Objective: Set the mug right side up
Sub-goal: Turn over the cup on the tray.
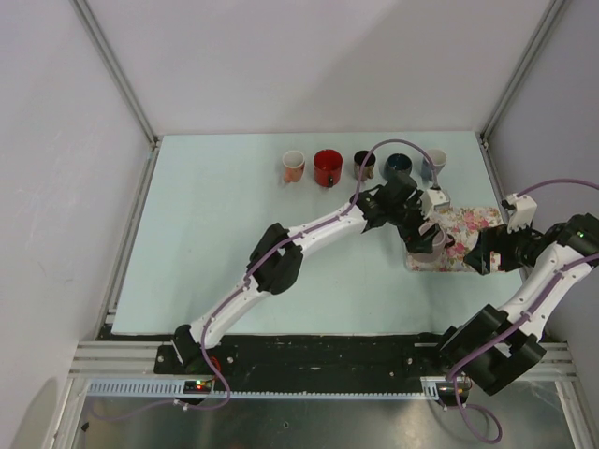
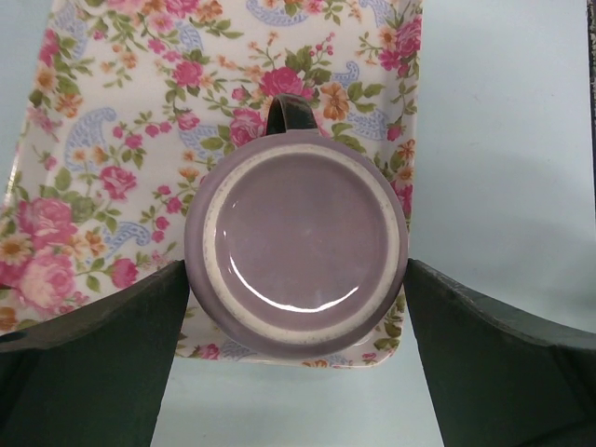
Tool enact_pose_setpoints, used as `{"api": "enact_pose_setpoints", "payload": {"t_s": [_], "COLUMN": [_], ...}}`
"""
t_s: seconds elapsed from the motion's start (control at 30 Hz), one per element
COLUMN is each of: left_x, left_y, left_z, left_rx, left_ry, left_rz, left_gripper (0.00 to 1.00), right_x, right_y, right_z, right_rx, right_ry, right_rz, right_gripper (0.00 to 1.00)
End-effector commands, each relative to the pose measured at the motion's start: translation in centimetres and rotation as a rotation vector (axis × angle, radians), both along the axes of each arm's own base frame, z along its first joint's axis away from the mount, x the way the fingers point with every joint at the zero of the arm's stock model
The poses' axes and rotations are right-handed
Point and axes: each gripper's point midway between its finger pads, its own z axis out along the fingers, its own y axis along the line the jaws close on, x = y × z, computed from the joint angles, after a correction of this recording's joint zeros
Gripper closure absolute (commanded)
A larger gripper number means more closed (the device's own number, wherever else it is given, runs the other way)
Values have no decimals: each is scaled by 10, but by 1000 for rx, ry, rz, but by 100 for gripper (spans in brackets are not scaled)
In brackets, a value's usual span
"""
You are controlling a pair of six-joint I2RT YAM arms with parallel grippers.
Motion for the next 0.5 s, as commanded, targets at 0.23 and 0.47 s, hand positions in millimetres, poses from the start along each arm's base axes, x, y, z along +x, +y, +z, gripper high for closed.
{"api": "enact_pose_setpoints", "payload": {"t_s": [0.23, 0.47], "left_x": [-16, -22], "left_y": [-13, -20], "left_z": [3, -3], "left_rx": [-49, -63], "left_ry": [71, 102], "left_rz": [-29, -37], "left_gripper": [0, 0], "right_x": [-4, -5], "right_y": [10, 9], "right_z": [8, 4], "right_rx": [38, 56], "right_ry": [-36, -28], "right_rz": [23, 15], "right_gripper": [1, 1]}}
